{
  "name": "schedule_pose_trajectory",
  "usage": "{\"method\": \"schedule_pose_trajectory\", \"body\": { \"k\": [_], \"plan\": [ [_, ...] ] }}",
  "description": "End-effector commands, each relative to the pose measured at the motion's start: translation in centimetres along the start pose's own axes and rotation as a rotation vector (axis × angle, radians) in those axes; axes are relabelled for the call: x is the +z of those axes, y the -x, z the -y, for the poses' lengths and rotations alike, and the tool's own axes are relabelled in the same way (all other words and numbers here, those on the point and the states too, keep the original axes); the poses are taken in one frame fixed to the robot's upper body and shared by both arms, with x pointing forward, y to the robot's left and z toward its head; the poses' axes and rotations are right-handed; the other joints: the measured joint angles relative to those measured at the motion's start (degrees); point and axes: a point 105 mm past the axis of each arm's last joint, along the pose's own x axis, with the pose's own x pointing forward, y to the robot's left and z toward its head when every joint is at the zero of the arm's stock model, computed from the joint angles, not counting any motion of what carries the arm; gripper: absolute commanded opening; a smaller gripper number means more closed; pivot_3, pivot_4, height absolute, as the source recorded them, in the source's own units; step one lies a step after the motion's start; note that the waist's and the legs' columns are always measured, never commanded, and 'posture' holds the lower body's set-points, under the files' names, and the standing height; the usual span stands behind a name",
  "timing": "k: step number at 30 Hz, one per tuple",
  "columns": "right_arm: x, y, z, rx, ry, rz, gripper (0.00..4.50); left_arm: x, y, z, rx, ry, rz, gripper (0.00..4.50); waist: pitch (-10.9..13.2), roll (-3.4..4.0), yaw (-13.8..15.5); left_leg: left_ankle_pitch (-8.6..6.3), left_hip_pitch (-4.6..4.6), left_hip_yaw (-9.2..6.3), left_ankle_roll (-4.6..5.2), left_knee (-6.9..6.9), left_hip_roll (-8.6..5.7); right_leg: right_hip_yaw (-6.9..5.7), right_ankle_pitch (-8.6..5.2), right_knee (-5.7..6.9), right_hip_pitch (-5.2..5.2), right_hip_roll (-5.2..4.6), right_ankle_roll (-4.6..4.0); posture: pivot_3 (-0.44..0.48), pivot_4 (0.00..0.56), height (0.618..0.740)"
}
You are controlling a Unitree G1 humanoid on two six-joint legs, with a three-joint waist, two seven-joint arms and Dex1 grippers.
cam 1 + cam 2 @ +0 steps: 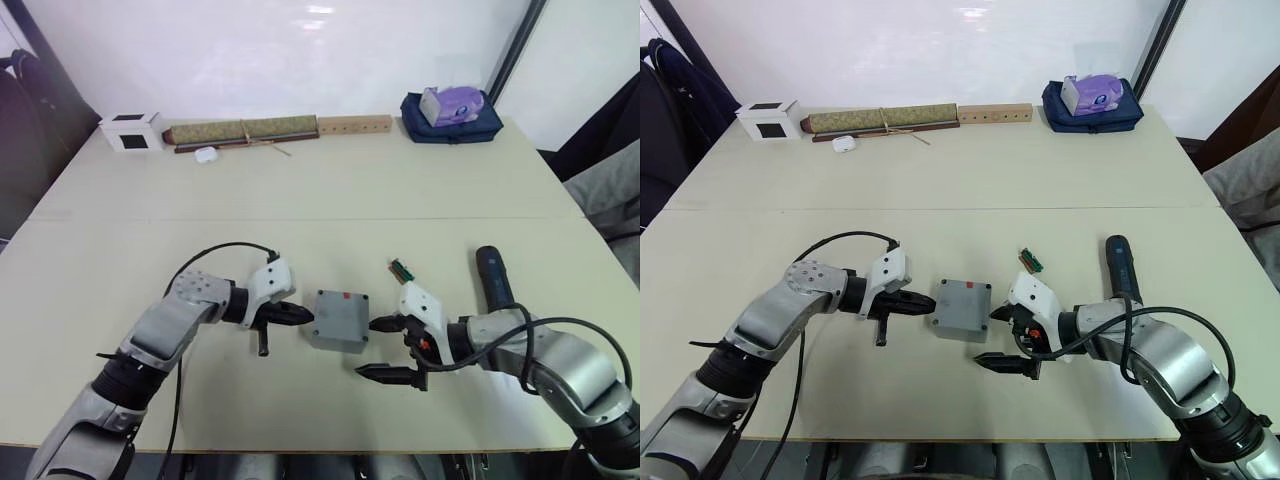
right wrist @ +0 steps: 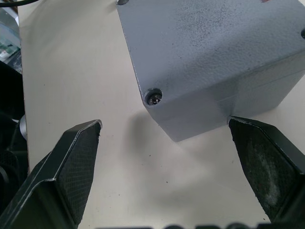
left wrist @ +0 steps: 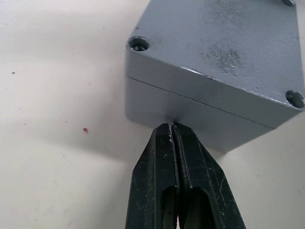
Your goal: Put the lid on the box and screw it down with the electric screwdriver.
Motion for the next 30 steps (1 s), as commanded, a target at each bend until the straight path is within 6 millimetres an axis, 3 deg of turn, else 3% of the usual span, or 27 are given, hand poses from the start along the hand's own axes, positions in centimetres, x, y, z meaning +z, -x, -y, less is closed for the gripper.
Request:
{"method": "schedule_pose_trajectory", "body": {
  "k": [1,12,14,21,25,27,30],
  "plan": [
    [1.5,0.0,0.2,-0.014,0.059,0.05,4.42,1.8,-0.2,0.5,-0.035,-0.054,0.043,0.0,0.0,0.0,-0.05,0.0,0.0,0.0,0.0,0.0,0.0,0.0,0.0,0.0,0.0,0.0,0.0,0.0,0.15,0.74],
    [1.6,0.5,1.0,-0.045,0.072,0.048,4.42,1.7,0.2,0.4,-0.022,-0.045,0.046,0.0,0.0,0.0,0.0,0.0,0.0,0.0,0.0,0.01,0.0,0.0,0.0,0.0,0.0,-0.01,0.0,0.0,0.15,0.74],
    [1.3,1.5,1.5,-0.088,0.11,0.02,4.42,1.7,1.1,-0.2,0.005,-0.043,0.042,0.0,0.0,0.0,0.02,0.0,0.0,0.0,0.0,0.01,0.0,0.0,0.0,0.0,0.0,-0.01,0.0,0.0,0.15,0.74],
    [2.8,5.6,2.2,-0.131,-0.015,0.168,4.42,3.4,3.6,-1.7,0.049,-0.028,0.102,0.0,0.0,0.0,0.02,0.0,0.02,-0.01,0.0,0.01,0.01,-0.01,0.0,0.02,0.02,-0.01,0.0,0.0,0.15,0.74],
    [3.9,8.1,6.2,-0.333,-0.102,0.347,4.42,6.1,4.0,-2.5,0.064,-0.038,0.195,0.0,-0.01,-0.04,0.04,0.0,0.0,-0.01,0.0,0.04,-0.01,-0.01,0.01,0.04,0.04,0.0,0.01,0.0,0.15,0.74],
    [3.5,7.7,8.7,-0.461,-0.087,0.352,4.42,7.0,3.2,-2.3,0.051,-0.062,0.212,0.0,-0.05,-0.08,-0.08,0.01,0.05,0.03,-0.01,0.06,-0.02,0.01,0.01,0.08,0.07,-0.02,0.01,0.0,0.15,0.74],
    [2.8,6.9,10.3,-0.539,-0.055,0.338,4.42,7.6,2.8,-2.2,0.043,-0.07,0.221,0.0,-0.05,-0.06,-0.12,0.01,0.06,0.18,-0.02,0.04,-0.05,0.02,0.0,0.1,0.04,0.01,0.0,0.0,0.15,0.74]
  ]
}}
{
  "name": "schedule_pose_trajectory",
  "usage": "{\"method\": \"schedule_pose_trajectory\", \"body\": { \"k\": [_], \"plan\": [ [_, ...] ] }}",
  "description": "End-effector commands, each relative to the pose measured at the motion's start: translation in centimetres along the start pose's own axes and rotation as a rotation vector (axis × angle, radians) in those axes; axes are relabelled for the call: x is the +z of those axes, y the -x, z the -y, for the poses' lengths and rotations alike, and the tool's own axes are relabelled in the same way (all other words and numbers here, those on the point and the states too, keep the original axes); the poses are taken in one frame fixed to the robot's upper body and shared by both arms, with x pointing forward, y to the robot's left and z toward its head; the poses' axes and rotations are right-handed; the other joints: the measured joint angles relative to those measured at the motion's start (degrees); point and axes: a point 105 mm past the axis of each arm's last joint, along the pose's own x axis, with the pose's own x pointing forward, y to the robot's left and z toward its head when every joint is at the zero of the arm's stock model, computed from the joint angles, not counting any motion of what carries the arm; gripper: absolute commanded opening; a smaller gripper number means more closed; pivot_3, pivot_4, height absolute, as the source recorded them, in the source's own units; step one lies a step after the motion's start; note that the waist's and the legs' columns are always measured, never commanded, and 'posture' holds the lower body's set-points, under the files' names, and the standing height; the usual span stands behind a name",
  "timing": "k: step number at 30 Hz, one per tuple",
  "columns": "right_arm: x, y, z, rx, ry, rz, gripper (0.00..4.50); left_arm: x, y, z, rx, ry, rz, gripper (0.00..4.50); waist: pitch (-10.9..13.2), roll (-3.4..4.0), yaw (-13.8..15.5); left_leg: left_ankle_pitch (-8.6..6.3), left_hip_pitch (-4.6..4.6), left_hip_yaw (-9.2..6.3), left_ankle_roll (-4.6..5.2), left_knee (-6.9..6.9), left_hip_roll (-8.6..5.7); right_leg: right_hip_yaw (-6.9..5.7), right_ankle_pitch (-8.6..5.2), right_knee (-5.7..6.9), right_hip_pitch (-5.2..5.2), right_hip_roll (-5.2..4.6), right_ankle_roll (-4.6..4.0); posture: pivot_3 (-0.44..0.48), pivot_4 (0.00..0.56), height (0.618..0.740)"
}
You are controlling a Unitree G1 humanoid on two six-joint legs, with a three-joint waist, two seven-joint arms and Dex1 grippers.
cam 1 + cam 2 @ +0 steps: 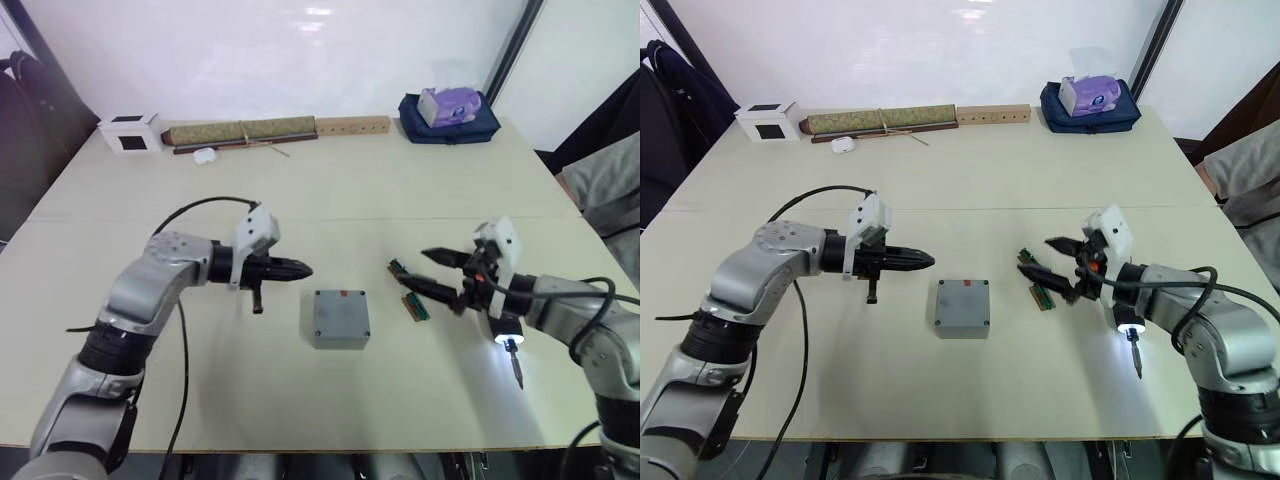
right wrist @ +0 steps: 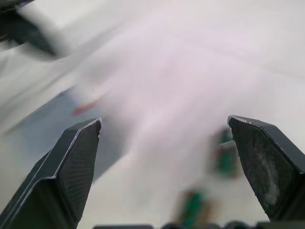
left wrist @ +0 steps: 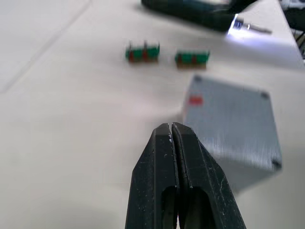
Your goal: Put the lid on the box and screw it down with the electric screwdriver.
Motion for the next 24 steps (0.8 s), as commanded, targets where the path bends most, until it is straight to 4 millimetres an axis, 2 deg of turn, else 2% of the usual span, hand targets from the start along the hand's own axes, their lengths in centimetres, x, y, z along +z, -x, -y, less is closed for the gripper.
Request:
{"method": "schedule_pose_trajectory", "body": {
  "k": [1,6,9,13,24],
  "plan": [
    [-0.7,-1.1,1.2,-0.069,0.064,0.012,4.42,0.9,-0.4,0.3,-0.009,-0.021,0.025,0.0,0.0,0.0,-0.04,0.01,-0.02,0.03,-0.01,-0.02,0.01,0.0,0.0,0.0,-0.03,0.02,0.0,0.0,0.15,0.74],
    [-1.8,-1.6,0.4,-0.008,0.063,-0.006,4.42,0.2,-0.4,0.8,-0.022,-0.013,0.007,0.0,0.01,0.01,-0.05,0.03,-0.04,0.06,-0.05,-0.04,0.03,0.04,0.0,0.03,-0.08,0.01,0.0,0.0,0.15,0.74],
    [-2.0,-1.6,0.4,-0.008,0.068,-0.007,3.73,0.0,-0.4,1.1,-0.02,-0.006,0.003,0.0,0.01,0.01,0.02,0.03,-0.03,0.04,-0.06,-0.03,0.03,0.04,0.0,0.03,-0.07,0.0,0.0,0.0,0.15,0.74],
    [-2.2,-1.9,0.7,-0.016,0.07,-0.013,2.41,-0.4,-0.6,1.3,-0.023,-0.004,-0.006,0.0,0.01,0.01,0.03,0.03,-0.03,0.03,-0.06,-0.03,0.02,0.04,0.0,0.03,-0.07,-0.01,0.0,0.0,0.15,0.74],
    [-2.8,-3.1,1.8,-0.052,0.1,-0.039,2.41,-0.6,-0.8,1.0,-0.012,-0.001,-0.008,0.0,0.01,0.01,-0.02,0.04,-0.02,0.05,-0.07,-0.02,0.02,0.03,0.0,0.04,-0.07,0.01,0.0,0.0,0.15,0.74]
  ]
}}
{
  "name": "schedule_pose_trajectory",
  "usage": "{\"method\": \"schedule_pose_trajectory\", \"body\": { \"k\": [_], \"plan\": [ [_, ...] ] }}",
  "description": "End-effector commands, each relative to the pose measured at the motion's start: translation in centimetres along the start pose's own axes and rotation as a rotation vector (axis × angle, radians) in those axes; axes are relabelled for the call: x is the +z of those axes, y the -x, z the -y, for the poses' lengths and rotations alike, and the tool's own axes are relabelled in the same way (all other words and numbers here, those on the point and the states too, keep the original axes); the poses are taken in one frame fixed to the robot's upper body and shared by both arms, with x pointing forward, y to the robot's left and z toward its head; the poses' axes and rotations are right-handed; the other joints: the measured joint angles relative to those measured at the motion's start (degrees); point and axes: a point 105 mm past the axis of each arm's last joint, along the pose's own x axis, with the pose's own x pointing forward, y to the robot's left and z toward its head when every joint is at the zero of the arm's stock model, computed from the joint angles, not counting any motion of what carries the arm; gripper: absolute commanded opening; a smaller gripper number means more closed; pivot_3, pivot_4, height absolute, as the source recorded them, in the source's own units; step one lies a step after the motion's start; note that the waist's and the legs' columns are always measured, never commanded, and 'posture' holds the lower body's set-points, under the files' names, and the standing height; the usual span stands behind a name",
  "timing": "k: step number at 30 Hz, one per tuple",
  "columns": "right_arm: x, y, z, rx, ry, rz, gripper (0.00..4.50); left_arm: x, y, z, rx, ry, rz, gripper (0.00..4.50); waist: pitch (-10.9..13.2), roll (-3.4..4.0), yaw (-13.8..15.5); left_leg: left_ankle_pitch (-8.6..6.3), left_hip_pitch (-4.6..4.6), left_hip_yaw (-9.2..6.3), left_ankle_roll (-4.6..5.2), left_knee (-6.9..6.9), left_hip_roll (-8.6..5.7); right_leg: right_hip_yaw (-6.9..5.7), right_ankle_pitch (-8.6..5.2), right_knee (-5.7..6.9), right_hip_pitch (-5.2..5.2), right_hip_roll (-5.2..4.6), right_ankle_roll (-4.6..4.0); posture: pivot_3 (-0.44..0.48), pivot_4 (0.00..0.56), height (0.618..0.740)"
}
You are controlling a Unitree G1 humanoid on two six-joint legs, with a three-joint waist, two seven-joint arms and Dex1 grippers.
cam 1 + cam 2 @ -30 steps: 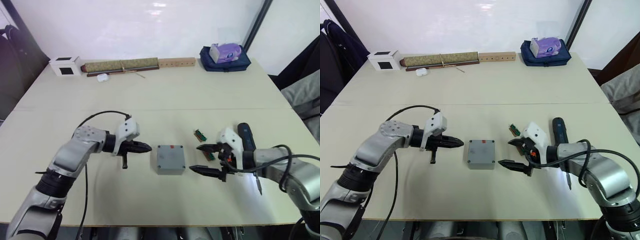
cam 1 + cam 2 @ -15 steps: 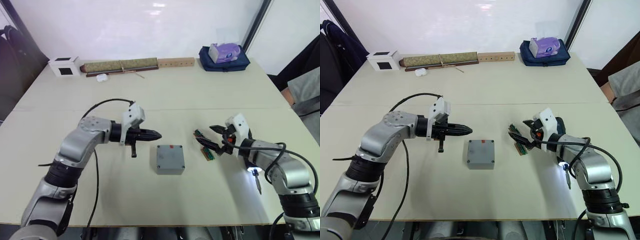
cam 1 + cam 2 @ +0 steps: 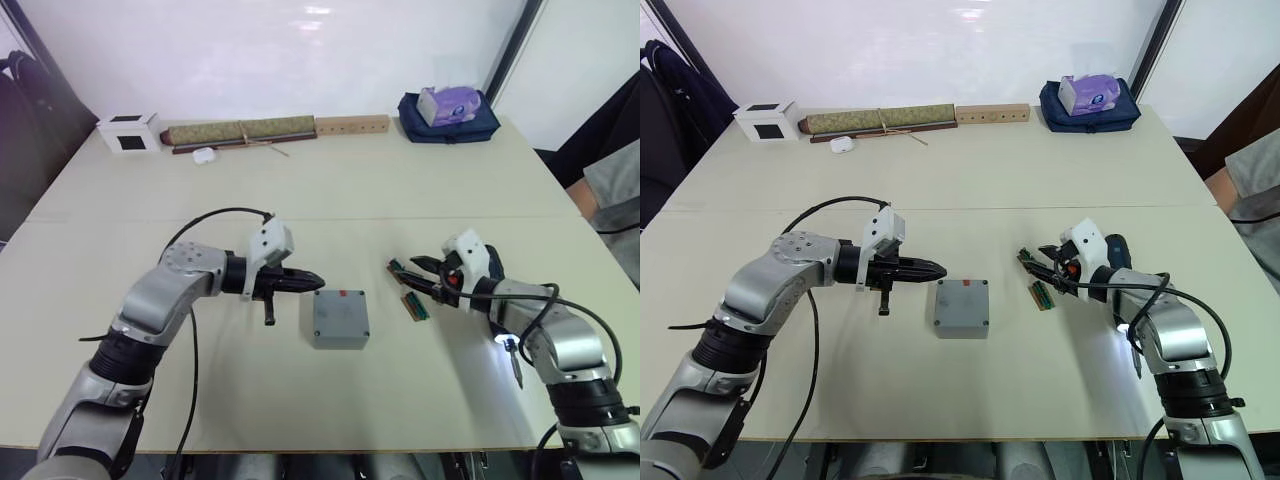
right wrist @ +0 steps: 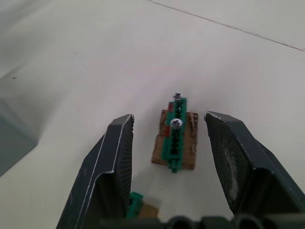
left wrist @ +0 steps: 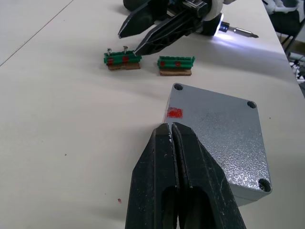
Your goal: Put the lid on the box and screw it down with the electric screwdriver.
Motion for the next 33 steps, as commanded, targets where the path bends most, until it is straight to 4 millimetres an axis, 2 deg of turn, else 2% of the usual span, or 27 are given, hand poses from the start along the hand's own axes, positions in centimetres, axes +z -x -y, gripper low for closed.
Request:
{"method": "schedule_pose_trajectory", "body": {
  "k": [1,7,10,14,15,25,33],
  "plan": [
    [1.1,-0.2,0.2,-0.005,0.025,0.041,2.41,0.7,0.1,-0.1,0.009,-0.032,0.013,0.0,0.0,0.0,0.05,0.0,0.0,0.0,0.0,0.0,0.0,0.0,0.0,0.0,0.0,0.0,0.0,0.0,0.15,0.74],
    [1.0,-0.2,0.2,-0.009,0.026,0.043,2.41,0.4,0.0,-0.1,0.016,-0.031,0.009,0.0,0.0,0.0,0.07,0.0,0.0,-0.01,0.0,0.0,0.0,0.0,0.0,0.0,0.0,-0.02,0.0,0.0,0.15,0.74],
    [1.1,-0.1,0.4,-0.02,0.023,0.054,1.66,0.1,-0.1,0.0,0.013,-0.026,0.002,0.0,0.0,0.0,0.06,0.0,0.0,0.0,0.0,0.0,-0.01,0.0,0.0,0.0,0.0,-0.03,0.0,0.0,0.15,0.74],
    [1.1,0.1,0.5,-0.023,0.026,0.054,0.15,0.0,-0.1,0.1,0.011,-0.023,0.0,0.0,0.0,0.0,0.02,0.0,0.0,0.0,0.0,0.0,0.0,0.0,0.0,0.01,0.0,-0.02,0.0,0.0,0.15,0.74],
    [1.1,0.1,0.5,-0.024,0.026,0.053,0.07,-0.1,-0.1,0.1,0.011,-0.023,-0.001,0.0,0.0,0.0,0.03,0.0,0.0,0.0,0.0,0.0,0.0,0.0,0.0,0.01,0.0,-0.01,0.0,0.0,0.15,0.74],
    [1.7,0.3,0.8,-0.053,0.055,0.09,0.07,-0.2,-0.1,-0.1,0.006,-0.021,-0.007,0.0,0.0,0.0,0.05,0.0,0.0,0.0,0.0,0.0,-0.01,0.0,0.0,0.01,0.0,-0.02,0.0,0.0,0.15,0.74],
    [4.7,2.0,1.6,-0.067,0.136,0.179,0.07,-0.2,0.6,-0.3,0.017,-0.015,-0.009,0.0,0.0,0.0,0.06,0.0,0.0,0.0,0.0,0.0,-0.01,0.0,0.0,0.01,0.0,-0.02,0.0,0.0,0.15,0.74]
  ]
}}
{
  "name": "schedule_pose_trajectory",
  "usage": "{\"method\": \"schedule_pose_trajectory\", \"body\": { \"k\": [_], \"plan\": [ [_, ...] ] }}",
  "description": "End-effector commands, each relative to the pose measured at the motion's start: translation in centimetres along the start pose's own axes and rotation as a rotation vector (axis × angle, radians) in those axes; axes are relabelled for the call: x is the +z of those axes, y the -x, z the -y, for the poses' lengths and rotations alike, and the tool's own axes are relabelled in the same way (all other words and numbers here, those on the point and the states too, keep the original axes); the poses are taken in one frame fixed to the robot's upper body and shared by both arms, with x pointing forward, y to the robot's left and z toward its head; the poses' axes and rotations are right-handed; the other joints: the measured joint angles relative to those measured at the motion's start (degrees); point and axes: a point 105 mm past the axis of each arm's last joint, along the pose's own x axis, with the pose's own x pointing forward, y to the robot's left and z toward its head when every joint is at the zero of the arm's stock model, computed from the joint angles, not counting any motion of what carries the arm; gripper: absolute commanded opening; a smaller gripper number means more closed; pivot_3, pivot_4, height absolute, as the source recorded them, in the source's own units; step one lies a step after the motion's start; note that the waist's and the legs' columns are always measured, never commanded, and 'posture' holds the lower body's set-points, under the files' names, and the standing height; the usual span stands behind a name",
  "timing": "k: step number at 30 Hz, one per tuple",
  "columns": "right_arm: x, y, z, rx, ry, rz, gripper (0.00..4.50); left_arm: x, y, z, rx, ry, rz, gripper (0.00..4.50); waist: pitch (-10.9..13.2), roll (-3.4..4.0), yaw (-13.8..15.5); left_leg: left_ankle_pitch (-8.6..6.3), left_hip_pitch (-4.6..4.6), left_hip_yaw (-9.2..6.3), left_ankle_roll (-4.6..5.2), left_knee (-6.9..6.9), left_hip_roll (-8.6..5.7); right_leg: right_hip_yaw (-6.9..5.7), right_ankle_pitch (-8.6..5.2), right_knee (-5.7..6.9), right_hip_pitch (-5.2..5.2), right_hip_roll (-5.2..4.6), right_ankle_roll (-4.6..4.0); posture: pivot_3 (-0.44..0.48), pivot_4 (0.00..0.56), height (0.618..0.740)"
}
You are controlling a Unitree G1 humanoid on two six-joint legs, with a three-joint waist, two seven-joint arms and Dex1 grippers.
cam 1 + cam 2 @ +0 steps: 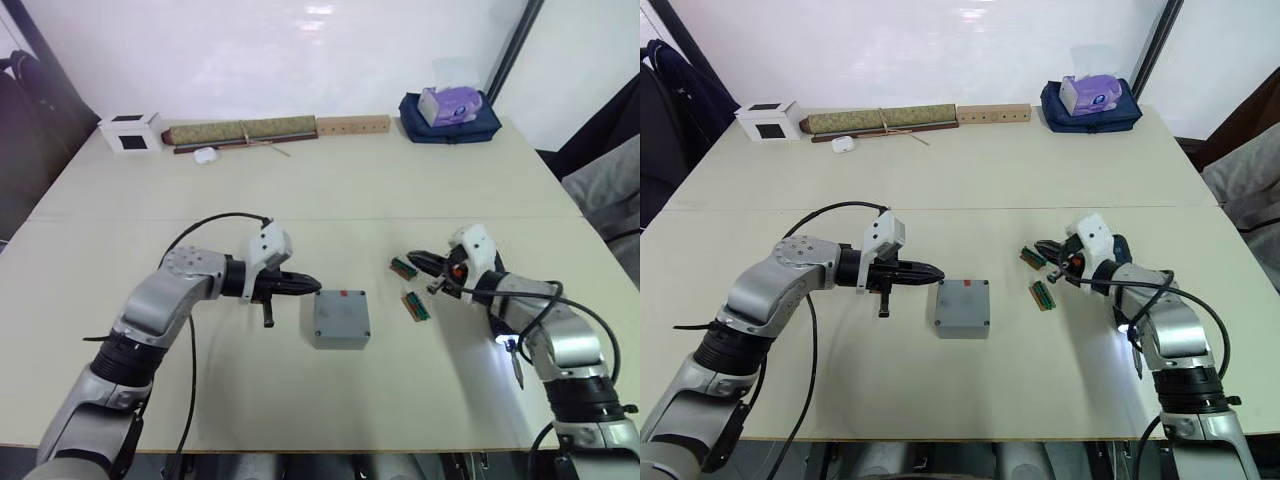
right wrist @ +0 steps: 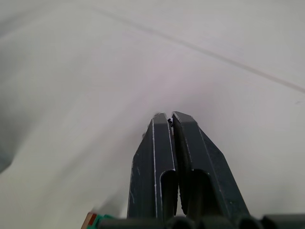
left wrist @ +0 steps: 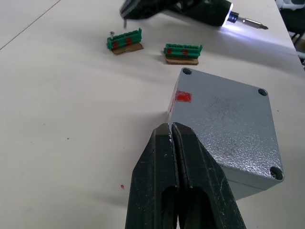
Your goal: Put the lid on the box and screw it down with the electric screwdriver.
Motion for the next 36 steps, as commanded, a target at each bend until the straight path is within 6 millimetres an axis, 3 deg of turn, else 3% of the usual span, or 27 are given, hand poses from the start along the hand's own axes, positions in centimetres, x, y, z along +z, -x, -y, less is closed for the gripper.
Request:
{"method": "schedule_pose_trajectory", "body": {
  "k": [1,4,7,9,17,20,36],
  "plan": [
    [3.3,0.9,0.5,-0.012,0.085,0.086,0.07,0.9,0.7,-0.1,0.004,-0.039,0.017,0.0,0.0,0.0,0.0,0.0,0.0,0.0,0.0,0.0,0.0,0.0,0.0,0.0,0.0,0.0,0.0,0.0,0.15,0.74],
    [4.7,1.5,-0.4,0.025,0.091,0.11,0.07,1.5,1.4,0.1,-0.002,-0.04,0.027,0.0,0.0,0.0,-0.06,0.0,0.0,-0.02,0.0,0.0,0.01,0.0,0.0,0.01,-0.01,0.0,0.0,0.0,0.15,0.74],
    [5.7,1.7,-3.0,0.115,0.104,0.117,0.07,1.9,2.2,0.8,-0.034,-0.042,0.019,0.0,0.0,0.01,-0.14,0.0,0.0,-0.08,0.0,-0.01,0.06,0.0,0.0,0.01,-0.02,0.03,0.0,0.0,0.15,0.74],
    [6.0,1.7,-5.2,0.175,0.098,0.122,0.07,0.9,2.6,1.5,-0.064,-0.053,-0.03,0.0,0.0,0.01,-0.13,0.0,0.0,-0.2,0.0,-0.03,0.11,0.0,0.0,0.0,-0.01,0.03,-0.01,0.0,0.15,0.74],
    [4.6,1.4,-10.7,0.296,0.049,0.094,0.07,0.4,2.7,1.7,-0.06,-0.034,-0.03,0.0,0.0,0.0,0.17,0.0,0.0,-0.21,0.0,0.01,0.06,-0.02,0.0,0.0,0.03,-0.04,0.0,0.0,0.15,0.74],
    [3.8,1.4,-11.3,0.312,0.033,0.068,0.07,0.3,2.4,1.7,-0.058,-0.034,-0.029,0.0,0.0,0.0,0.06,0.0,0.0,-0.2,0.0,0.01,0.03,-0.01,0.0,0.0,0.03,-0.06,0.0,0.0,0.15,0.74],
    [2.2,0.6,-10.8,0.296,0.012,0.021,0.07,0.4,2.0,1.2,-0.033,-0.032,-0.022,0.0,0.0,0.0,0.0,0.0,0.01,-0.19,0.0,0.01,0.01,-0.02,0.0,0.0,0.02,0.01,-0.01,0.0,0.15,0.74]
  ]
}}
